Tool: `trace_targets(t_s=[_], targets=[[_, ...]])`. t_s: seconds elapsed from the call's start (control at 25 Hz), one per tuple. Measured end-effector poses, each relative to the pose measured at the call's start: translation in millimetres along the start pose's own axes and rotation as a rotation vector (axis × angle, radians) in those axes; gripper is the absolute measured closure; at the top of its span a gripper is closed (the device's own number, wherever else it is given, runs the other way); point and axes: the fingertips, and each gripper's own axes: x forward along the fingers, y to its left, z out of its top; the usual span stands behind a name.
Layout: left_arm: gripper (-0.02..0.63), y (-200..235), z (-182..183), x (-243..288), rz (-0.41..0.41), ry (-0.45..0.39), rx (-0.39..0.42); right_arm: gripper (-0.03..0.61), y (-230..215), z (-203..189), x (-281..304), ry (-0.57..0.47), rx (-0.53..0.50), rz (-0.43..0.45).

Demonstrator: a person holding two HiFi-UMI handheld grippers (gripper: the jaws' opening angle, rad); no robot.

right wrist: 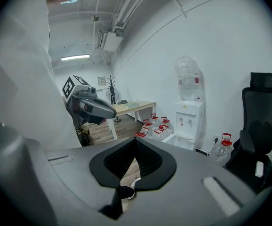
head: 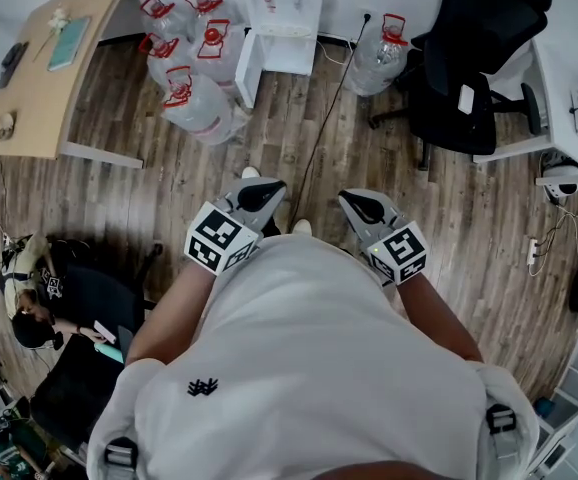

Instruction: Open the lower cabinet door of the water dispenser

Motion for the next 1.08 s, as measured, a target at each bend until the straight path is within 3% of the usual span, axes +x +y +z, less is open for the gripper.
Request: trace_targets(t_s=[0.8,1.08], targets=[[0.558,37.8,-1.9,1.7,0.031,0.006,-0.040,0.577,-14.6,9.2,33.2,0.033,-0.026,0.021],[0.558,75.9,2.8,5.9,0.026,0.006,-0.051,0.577,-30.3,18.1,64.7,0.052,-0.019,0.018]])
